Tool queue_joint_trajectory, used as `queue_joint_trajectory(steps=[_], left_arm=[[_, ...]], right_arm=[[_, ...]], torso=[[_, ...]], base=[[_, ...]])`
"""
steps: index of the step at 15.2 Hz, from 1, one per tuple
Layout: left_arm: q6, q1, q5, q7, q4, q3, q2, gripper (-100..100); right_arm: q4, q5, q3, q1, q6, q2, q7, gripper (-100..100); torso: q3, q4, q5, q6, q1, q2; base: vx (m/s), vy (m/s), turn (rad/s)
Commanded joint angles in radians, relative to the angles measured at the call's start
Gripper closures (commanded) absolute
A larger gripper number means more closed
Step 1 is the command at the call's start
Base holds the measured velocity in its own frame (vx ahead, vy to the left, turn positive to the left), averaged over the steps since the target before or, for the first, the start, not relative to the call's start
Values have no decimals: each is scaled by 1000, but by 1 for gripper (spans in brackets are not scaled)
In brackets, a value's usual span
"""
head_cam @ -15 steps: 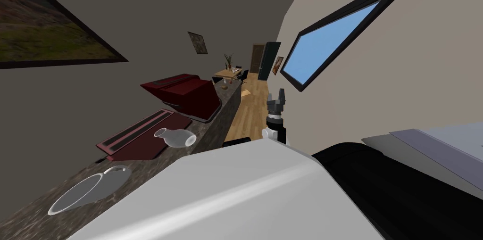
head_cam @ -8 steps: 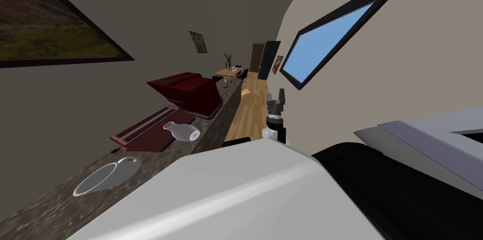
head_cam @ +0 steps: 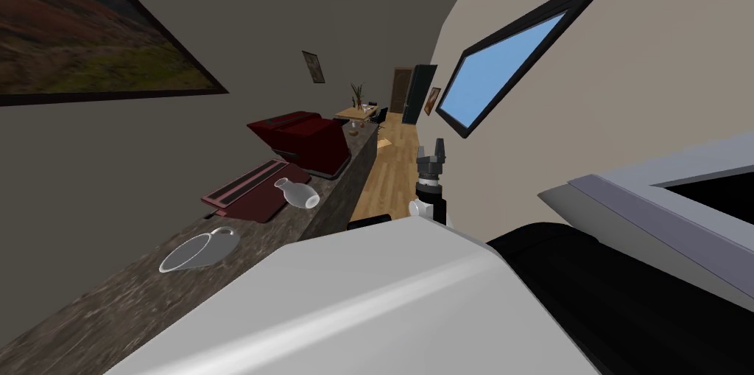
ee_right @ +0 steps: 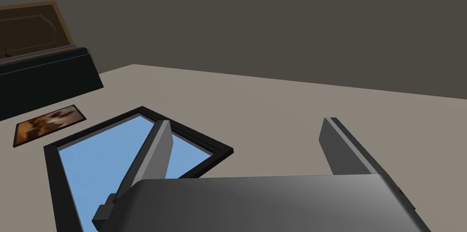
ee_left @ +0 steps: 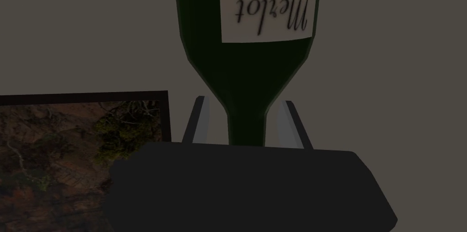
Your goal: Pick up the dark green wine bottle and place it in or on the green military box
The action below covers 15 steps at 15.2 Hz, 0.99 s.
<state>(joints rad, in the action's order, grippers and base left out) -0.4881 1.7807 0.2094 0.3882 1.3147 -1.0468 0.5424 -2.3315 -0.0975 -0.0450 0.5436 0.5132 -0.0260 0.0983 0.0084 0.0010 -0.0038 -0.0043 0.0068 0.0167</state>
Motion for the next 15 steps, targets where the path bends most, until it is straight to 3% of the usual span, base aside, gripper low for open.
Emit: queue_joint_trajectory(steps=[1, 8, 9, 10, 14, 15], left_arm=[[1, 30, -7, 28, 5, -7, 12, 100], [-2, 122, -26, 105, 26, -29, 45, 100], [-1, 106, -23, 90, 21, -25, 40, 100], [-2, 110, -24, 95, 22, -26, 41, -100], [-2, 110, -24, 95, 22, -26, 41, -100], [-5, 141, -31, 116, 32, -40, 46, -100]], right_arm=[[0, 0, 0, 0, 0, 0, 0, 0], [0, 0, 0, 0, 0, 0, 0, 0], [0, 0, 0, 0, 0, 0, 0, 0], [0, 0, 0, 0, 0, 0, 0, 0], [0, 0, 0, 0, 0, 0, 0, 0], [0, 0, 0, 0, 0, 0, 0, 0]], torso=[[0, 0, 0, 0, 0, 0], [-3, -2, -1, 0, -2, -4], [-3, -2, -2, 1, -2, -4], [-3, -1, -1, 0, -3, -5], [-5, -2, -2, 0, -5, -9], [-6, -3, -2, 0, -6, -9]], base=[[-100, 47, -3], [-77, 49, -2], [-50, 23, -9], [-18, 10, -4], [-2, 1, 0], [-5, 7, 21]])
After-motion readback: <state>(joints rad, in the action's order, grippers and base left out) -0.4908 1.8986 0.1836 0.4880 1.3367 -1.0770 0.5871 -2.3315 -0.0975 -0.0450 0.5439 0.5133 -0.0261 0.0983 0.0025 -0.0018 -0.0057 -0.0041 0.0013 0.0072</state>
